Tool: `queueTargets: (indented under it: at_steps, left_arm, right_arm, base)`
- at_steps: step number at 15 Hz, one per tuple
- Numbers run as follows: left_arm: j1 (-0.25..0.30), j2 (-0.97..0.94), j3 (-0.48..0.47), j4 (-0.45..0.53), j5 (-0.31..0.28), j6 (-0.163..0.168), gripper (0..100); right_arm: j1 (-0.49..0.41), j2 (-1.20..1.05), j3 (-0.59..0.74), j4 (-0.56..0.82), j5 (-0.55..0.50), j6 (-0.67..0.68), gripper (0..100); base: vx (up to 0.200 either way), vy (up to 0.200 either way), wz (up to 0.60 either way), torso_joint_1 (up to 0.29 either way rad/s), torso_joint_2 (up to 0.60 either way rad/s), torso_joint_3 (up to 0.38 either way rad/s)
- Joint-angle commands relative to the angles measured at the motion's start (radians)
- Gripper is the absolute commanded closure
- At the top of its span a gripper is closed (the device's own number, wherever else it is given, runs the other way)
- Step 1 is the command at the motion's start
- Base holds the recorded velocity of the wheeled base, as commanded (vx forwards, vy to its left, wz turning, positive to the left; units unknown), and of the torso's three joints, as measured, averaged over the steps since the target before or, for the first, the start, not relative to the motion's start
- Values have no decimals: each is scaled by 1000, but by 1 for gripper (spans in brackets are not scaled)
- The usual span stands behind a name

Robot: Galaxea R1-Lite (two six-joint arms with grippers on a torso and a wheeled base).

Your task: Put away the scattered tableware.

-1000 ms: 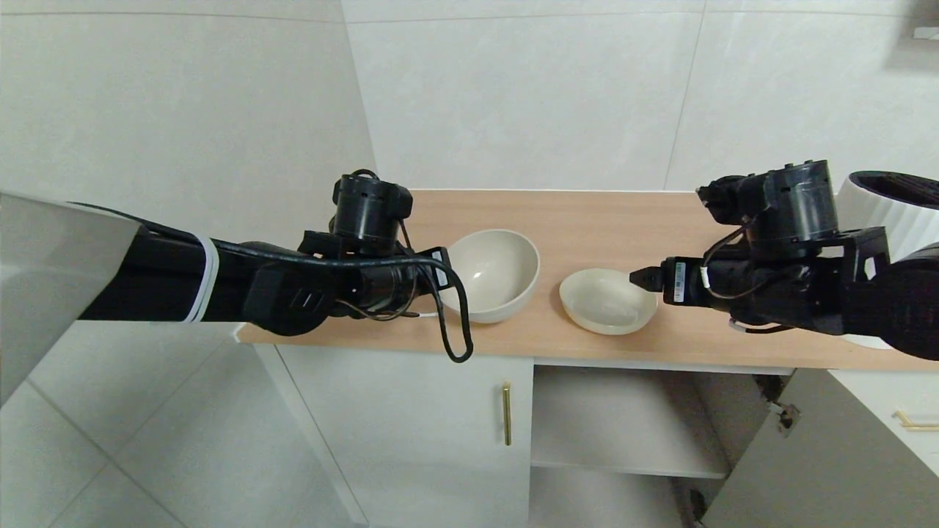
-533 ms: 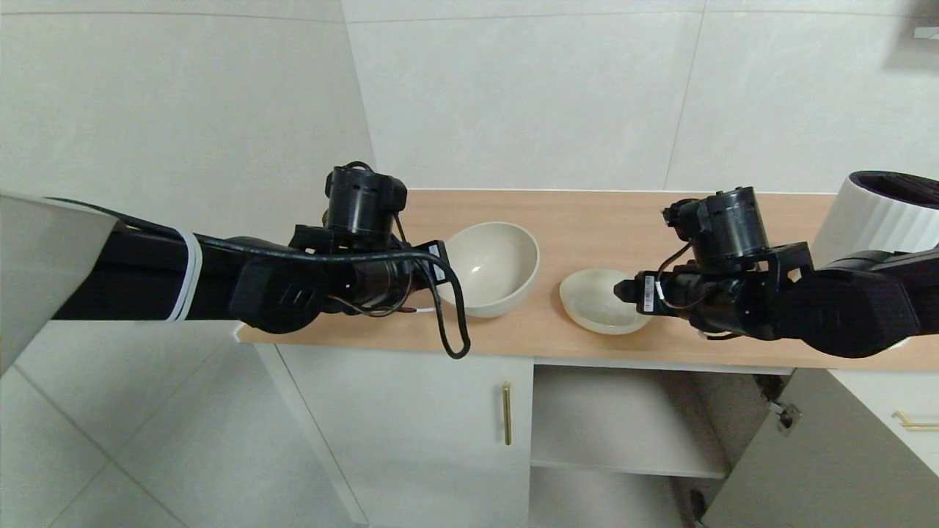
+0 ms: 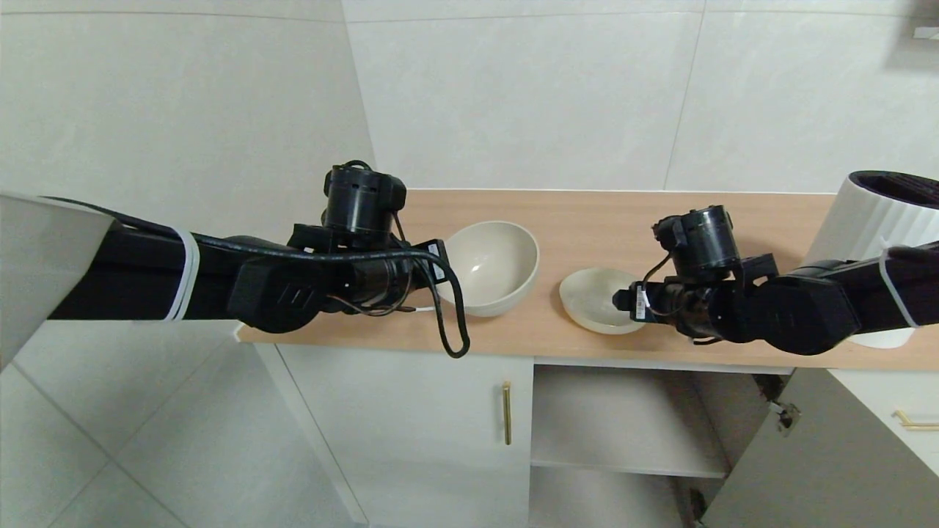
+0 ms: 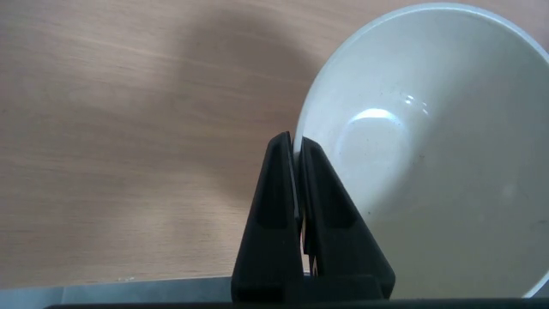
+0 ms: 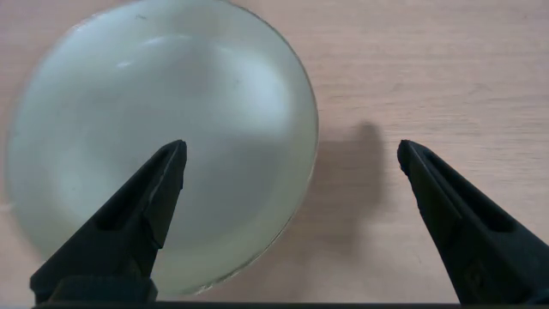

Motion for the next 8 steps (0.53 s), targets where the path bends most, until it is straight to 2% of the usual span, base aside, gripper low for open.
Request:
queueTargets:
  at_steps: [1, 3, 4, 8]
  left_arm:
    - [0, -2, 0, -1, 1, 0, 100]
    - [0, -2, 0, -1, 1, 0, 100]
    - [0, -2, 1, -1, 1, 0, 100]
    - [0, -2, 1, -1, 1, 0, 100]
  right_arm:
    - [-7, 29, -10, -7, 1, 1, 0]
    - [-7, 29, -13, -13, 1, 7, 0]
    - [-7, 29, -13, -13, 1, 10, 100]
    - [-7, 23, -14, -13, 4, 24, 100]
  base:
    - [0, 0, 0, 0, 0, 0]
    - [0, 0, 0, 0, 0, 0]
    - [0, 0, 0, 0, 0, 0]
    - [0, 0, 0, 0, 0, 0]
